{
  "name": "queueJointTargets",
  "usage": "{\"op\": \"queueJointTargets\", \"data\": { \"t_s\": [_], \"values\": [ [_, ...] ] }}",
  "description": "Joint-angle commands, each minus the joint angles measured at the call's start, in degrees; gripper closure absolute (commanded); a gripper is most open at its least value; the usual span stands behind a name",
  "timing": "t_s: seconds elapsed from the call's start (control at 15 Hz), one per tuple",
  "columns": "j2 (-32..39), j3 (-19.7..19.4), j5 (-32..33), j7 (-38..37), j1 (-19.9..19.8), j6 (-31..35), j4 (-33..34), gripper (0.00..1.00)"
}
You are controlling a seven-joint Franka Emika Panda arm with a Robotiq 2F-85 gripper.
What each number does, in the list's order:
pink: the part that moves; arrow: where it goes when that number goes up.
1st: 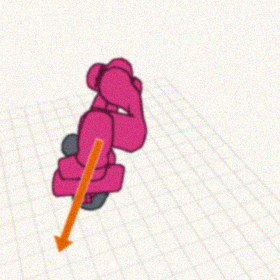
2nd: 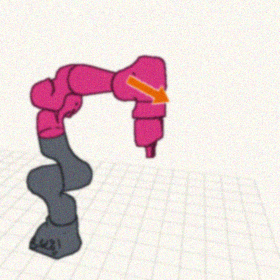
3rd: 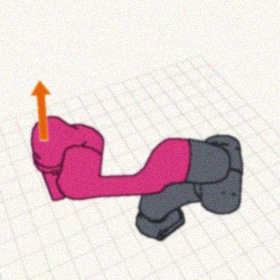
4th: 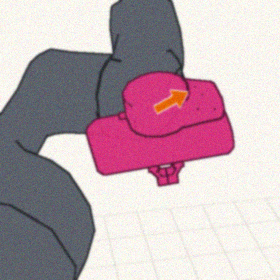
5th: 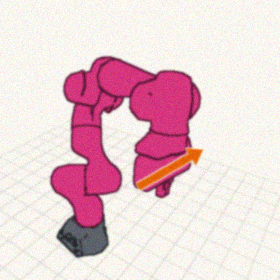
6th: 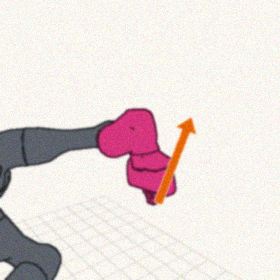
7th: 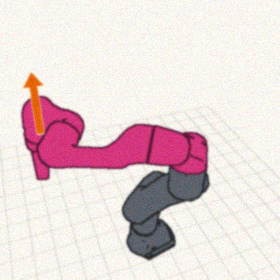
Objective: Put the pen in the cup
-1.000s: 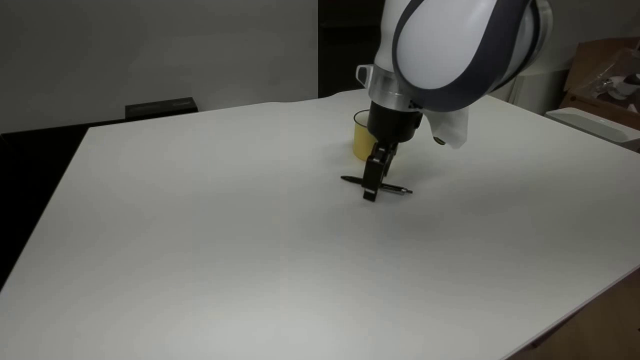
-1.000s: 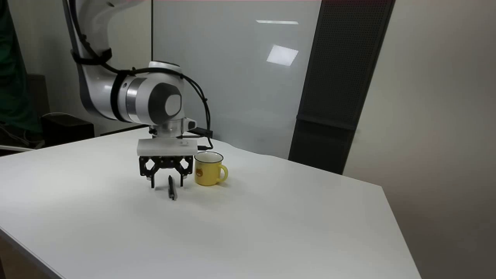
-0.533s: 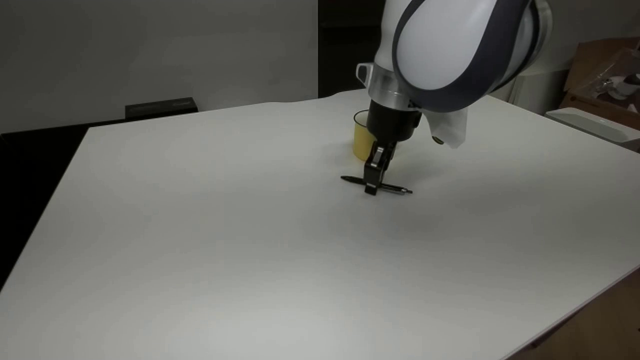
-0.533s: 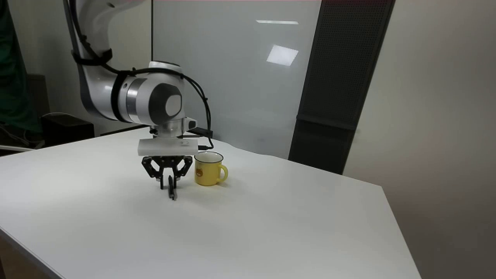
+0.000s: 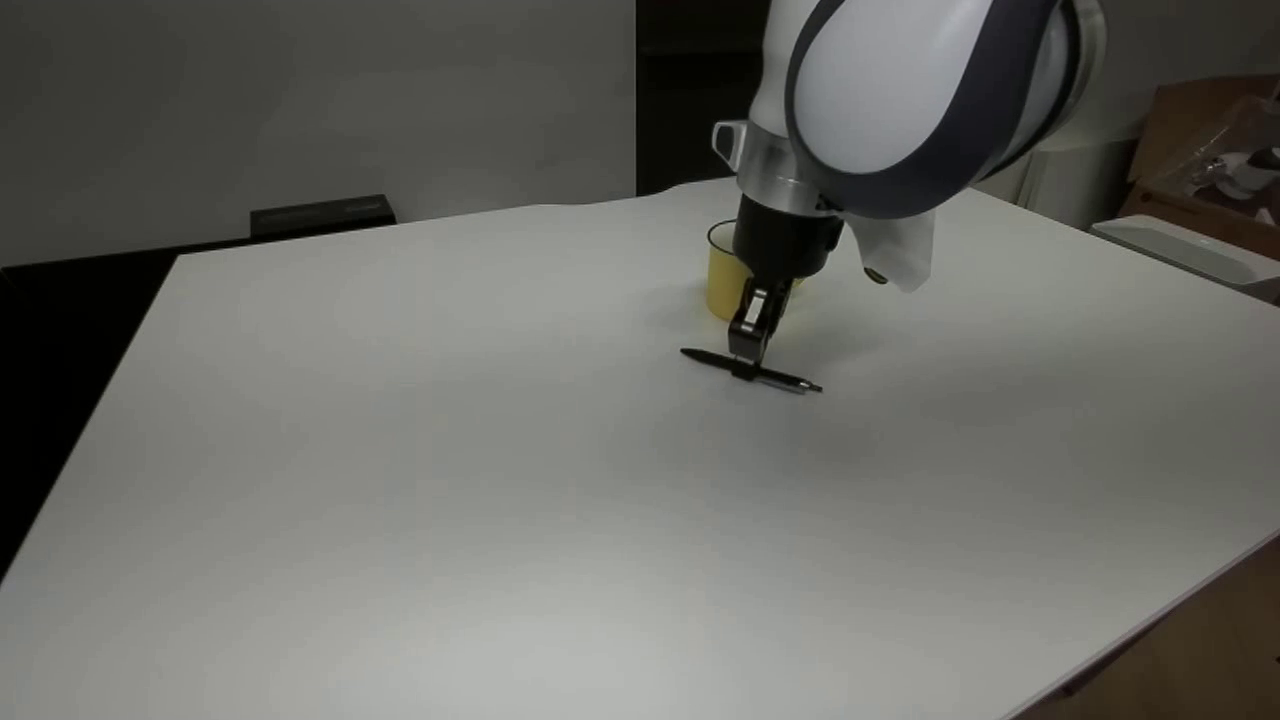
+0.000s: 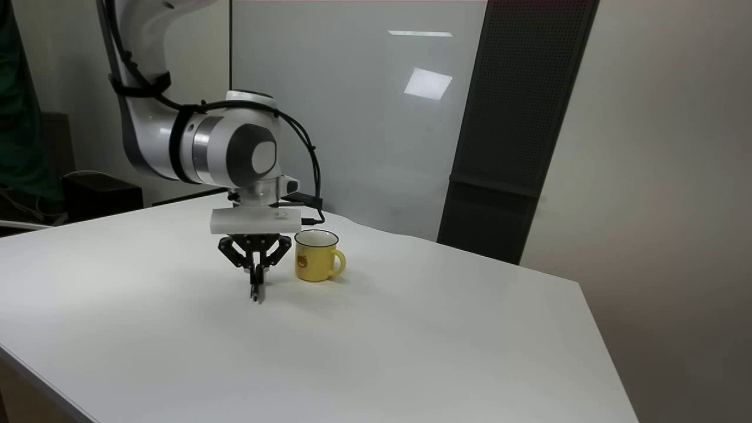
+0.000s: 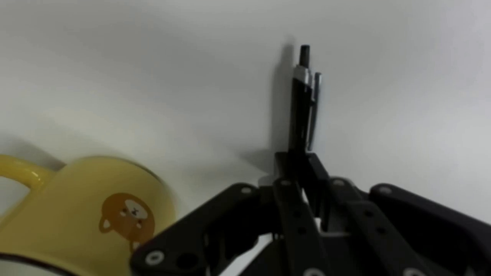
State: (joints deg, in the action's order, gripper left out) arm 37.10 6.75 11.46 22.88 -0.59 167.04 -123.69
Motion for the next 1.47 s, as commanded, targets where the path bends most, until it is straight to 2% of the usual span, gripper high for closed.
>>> {"op": "queueJointTargets", "data": {
  "t_s": [0.0, 0.27, 0.73, 1.07, 1.4],
  "values": [
    [-5.4, -1.57, 1.24, -2.48, 1.77, -4.75, -0.82, 0.97],
    [-13.14, -5.72, 3.42, -7.06, 6.04, -14.06, -0.75, 0.97],
    [-24.0, -5.13, 4.04, -12.21, 6.6, -41.43, 5.82, 0.97],
    [-19.81, -5.06, 1.78, -13.1, 5.18, -57.69, 16.76, 0.97],
    [-11.11, -5.06, -1.09, -14.15, 3.93, -65.87, 26.93, 0.97]
  ]
}}
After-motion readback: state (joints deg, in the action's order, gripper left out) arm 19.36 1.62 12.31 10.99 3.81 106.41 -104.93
